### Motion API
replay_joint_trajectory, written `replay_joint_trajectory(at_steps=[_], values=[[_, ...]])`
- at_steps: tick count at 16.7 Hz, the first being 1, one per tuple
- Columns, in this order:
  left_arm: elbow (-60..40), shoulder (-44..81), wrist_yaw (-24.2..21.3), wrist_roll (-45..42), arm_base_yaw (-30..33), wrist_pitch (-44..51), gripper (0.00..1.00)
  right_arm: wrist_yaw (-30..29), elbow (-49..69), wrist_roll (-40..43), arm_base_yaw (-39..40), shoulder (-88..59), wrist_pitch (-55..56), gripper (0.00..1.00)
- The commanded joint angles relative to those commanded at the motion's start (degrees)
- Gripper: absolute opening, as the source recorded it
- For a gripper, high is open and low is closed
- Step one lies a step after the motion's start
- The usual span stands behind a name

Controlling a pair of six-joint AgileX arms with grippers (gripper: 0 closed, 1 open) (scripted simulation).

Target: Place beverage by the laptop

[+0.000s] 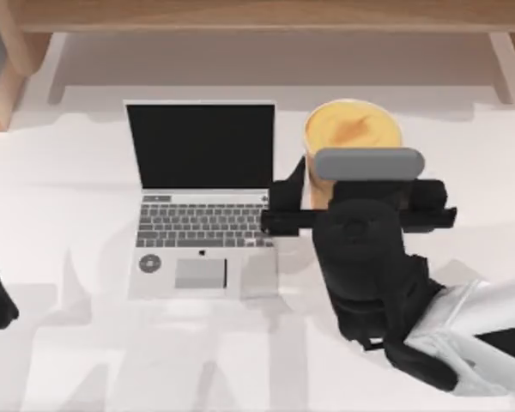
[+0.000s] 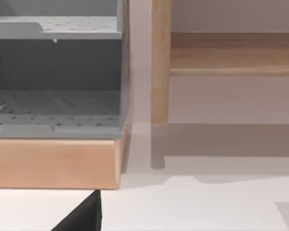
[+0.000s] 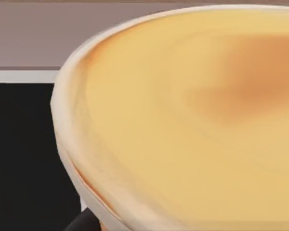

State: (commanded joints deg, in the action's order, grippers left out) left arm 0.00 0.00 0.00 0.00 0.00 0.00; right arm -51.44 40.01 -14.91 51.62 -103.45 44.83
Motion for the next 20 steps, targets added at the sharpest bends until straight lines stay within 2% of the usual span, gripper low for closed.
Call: replay_joint_trajectory(at_steps=[7, 20], values=[[0.0, 0.0, 0.0, 0.0, 0.0, 0.0, 1.0, -1.7, 0.6, 1.9, 2.5, 0.1, 4.6, 0.0], [0.0, 0.0, 0.0, 0.0, 0.0, 0.0, 1.0, -0.3, -1.0, -0.2, -0.5, -7.0, 7.6, 0.0]])
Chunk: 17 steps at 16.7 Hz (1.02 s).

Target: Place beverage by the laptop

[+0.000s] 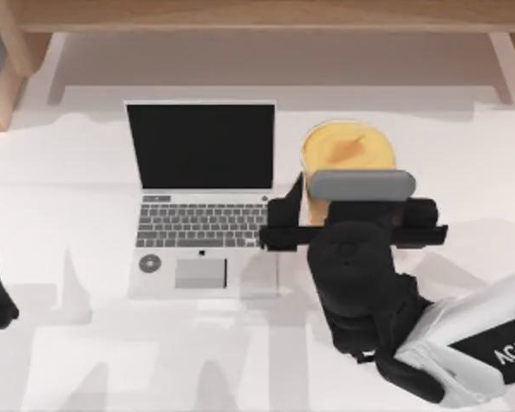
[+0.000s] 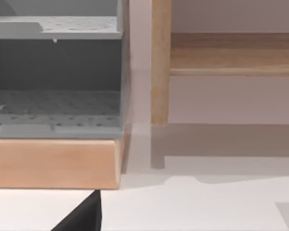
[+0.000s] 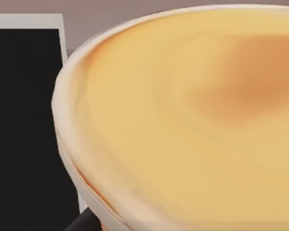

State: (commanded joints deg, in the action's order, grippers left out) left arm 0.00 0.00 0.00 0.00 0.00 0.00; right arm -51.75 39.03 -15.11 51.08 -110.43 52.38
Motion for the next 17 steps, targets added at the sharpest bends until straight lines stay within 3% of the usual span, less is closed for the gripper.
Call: replay_joint_trajectory(at_steps=[1, 14, 17], values=[[0.0, 0.0, 0.0, 0.0, 0.0, 0.0, 1.0, 0.0, 0.0, 0.0, 0.0, 0.0, 0.0, 0.0], [0.0, 0.0, 0.0, 0.0, 0.0, 0.0, 1.0, 0.0, 0.0, 0.0, 0.0, 0.0, 0.0, 0.98], [0.0, 0.0, 0.0, 0.0, 0.0, 0.0, 1.0, 0.0, 0.0, 0.0, 0.0, 0.0, 0.0, 1.0]])
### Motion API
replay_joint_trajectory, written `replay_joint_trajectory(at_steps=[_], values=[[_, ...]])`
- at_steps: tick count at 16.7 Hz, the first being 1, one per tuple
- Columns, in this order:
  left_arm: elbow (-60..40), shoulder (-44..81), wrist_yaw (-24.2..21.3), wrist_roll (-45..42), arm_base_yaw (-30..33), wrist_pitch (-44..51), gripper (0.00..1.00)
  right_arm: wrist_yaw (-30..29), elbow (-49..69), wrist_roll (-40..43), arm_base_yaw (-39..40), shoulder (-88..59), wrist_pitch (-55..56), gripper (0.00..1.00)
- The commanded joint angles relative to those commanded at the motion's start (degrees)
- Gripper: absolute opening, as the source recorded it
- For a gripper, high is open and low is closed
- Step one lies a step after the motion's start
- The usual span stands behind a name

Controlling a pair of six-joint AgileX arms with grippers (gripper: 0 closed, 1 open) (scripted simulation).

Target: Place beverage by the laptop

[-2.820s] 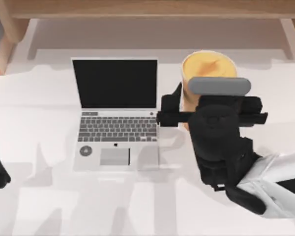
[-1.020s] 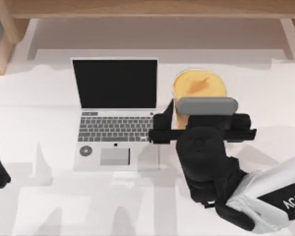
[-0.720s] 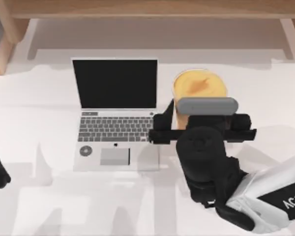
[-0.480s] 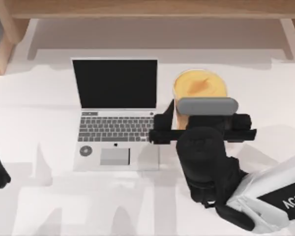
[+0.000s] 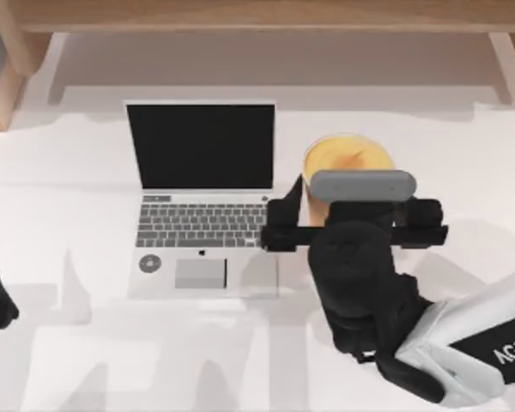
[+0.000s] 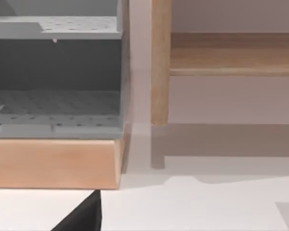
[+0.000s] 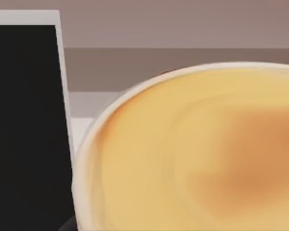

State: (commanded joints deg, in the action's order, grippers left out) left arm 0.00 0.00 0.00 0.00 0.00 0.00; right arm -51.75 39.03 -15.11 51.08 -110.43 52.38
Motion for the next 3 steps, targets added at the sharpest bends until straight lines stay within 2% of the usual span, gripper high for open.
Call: replay_joint_trajectory(at_steps=[3], values=[[0.0, 0.0, 0.0, 0.0, 0.0, 0.0, 1.0, 0.0, 0.0, 0.0, 0.0, 0.0, 0.0, 1.0]])
